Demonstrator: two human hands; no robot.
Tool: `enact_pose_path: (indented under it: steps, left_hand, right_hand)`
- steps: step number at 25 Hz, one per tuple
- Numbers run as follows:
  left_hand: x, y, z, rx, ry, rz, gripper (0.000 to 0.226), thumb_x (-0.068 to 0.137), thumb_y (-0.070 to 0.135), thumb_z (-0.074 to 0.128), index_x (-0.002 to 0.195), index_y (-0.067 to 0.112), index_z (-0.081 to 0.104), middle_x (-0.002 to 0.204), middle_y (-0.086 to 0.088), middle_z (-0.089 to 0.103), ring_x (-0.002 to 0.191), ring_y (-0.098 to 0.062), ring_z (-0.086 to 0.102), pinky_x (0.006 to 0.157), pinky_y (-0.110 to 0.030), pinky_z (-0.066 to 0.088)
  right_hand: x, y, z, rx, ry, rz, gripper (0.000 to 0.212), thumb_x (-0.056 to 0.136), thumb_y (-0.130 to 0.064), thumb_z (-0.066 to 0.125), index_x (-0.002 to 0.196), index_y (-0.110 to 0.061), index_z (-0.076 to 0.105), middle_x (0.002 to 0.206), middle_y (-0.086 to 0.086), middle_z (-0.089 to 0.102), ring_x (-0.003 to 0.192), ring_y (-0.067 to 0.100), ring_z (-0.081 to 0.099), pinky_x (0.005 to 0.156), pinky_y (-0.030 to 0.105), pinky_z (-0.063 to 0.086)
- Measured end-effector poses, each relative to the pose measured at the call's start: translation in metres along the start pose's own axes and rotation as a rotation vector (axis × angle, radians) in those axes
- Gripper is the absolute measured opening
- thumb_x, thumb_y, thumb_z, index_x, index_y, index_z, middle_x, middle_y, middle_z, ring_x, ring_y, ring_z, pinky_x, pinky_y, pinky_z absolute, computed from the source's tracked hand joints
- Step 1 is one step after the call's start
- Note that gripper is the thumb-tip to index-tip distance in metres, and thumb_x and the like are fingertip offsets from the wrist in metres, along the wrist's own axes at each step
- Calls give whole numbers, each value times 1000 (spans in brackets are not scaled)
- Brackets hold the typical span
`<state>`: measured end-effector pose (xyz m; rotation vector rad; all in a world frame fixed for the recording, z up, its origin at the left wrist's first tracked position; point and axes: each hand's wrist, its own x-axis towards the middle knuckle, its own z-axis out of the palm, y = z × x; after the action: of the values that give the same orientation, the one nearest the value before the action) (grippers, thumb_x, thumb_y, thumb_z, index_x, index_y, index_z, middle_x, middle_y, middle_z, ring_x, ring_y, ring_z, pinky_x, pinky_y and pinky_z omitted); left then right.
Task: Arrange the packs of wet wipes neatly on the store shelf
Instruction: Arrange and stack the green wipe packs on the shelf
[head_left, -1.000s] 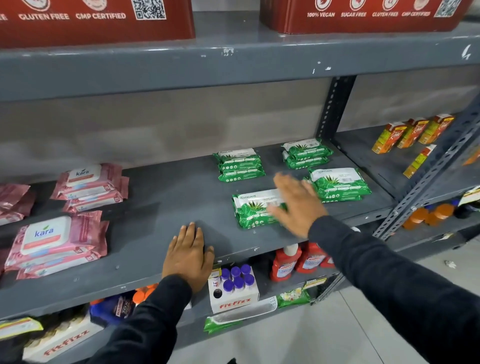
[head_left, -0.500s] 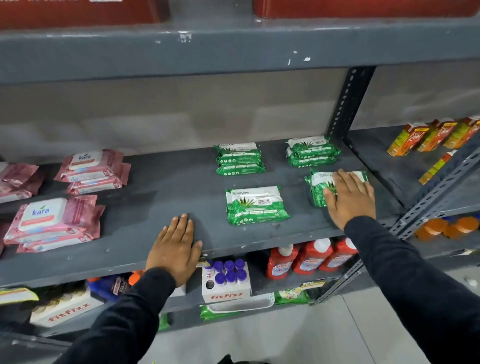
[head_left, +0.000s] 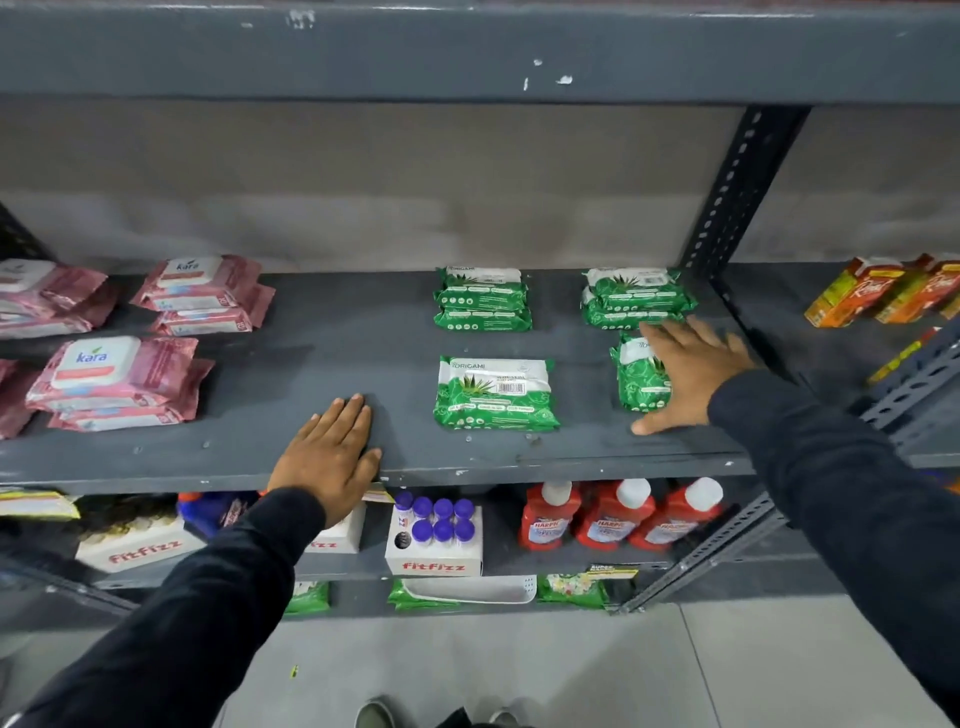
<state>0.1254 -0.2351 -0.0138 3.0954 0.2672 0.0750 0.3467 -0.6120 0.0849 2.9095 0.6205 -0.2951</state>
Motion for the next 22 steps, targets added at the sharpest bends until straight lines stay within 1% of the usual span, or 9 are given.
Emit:
enact_pose_path:
  steps: [2, 5, 7, 9, 13, 16, 18, 20, 22]
  left_hand:
    - [1, 0, 0, 10, -4, -8, 78, 85, 53, 7, 147, 9, 24, 156, -7, 17, 143, -24, 14, 116, -39, 10]
    - [2, 1, -1, 16, -17, -25, 78, 84, 54, 5, 148, 11, 22, 157, -6, 14, 144, -22, 11, 116, -38, 9]
    - [1, 2, -2, 22, -21, -31, 79, 83, 54, 4, 148, 11, 20, 157, -5, 13, 144, -22, 10, 117, -38, 9]
    - [2, 3, -3, 18, -25, -33, 80, 83, 54, 3, 148, 11, 19, 157, -5, 12, 144, -22, 9, 117, -38, 9]
    - [2, 2, -2, 20, -18, -31, 80, 83, 55, 4, 148, 11, 21, 157, -6, 14, 144, -23, 11, 117, -39, 11]
    - [2, 1, -1, 22, -20, -30, 80, 83, 55, 2, 148, 12, 19, 157, -5, 12, 144, -22, 10, 117, -38, 9]
    - [2, 1, -1, 18, -15, -28, 81, 82, 56, 0, 149, 13, 17, 158, -5, 11, 144, -22, 8, 117, -37, 8]
    - [1, 2, -2, 22, -11, -23, 82, 81, 56, -2, 149, 14, 15, 158, -4, 9, 144, -20, 6, 117, -36, 6]
    - [0, 3, -3, 12, -5, -17, 82, 80, 56, -3, 149, 14, 13, 158, -4, 8, 144, -20, 5, 116, -35, 5]
  right_hand:
    - [10, 1, -11, -43, -117, -50, 144, 41, -70, 80, 151, -32, -4, 162, 0, 11, 149, 26, 13, 117, 53, 20]
    - [22, 1, -19, 4, -211, -101, 133, 52, -43, 90, 152, -29, 4, 158, 5, 27, 140, 29, 34, 110, 42, 37]
    - [23, 2, -18, -2, -207, -133, 125, 54, -36, 89, 151, -29, 11, 148, 6, 41, 126, 28, 48, 100, 40, 47]
    - [20, 4, -15, -34, -171, -172, 118, 53, -36, 88, 148, -29, 17, 138, 4, 48, 115, 26, 52, 94, 39, 49]
    - [17, 7, -13, -54, -143, -215, 117, 50, -41, 89, 146, -28, 21, 143, 0, 44, 124, 25, 48, 99, 39, 45]
    - [15, 5, -16, -63, -165, -200, 120, 49, -42, 90, 146, -26, 22, 145, 2, 44, 127, 25, 47, 102, 40, 44]
    - [13, 3, -17, -70, -175, -178, 123, 49, -42, 91, 148, -25, 19, 149, 3, 40, 132, 26, 42, 106, 40, 41]
    - [11, -1, -20, -93, -212, -164, 138, 46, -44, 92, 152, -26, 4, 159, 4, 22, 144, 27, 26, 115, 43, 29]
    - [6, -5, -29, -125, -245, -136, 154, 40, -53, 91, 151, -32, -14, 163, 1, 1, 149, 27, 6, 119, 49, 16]
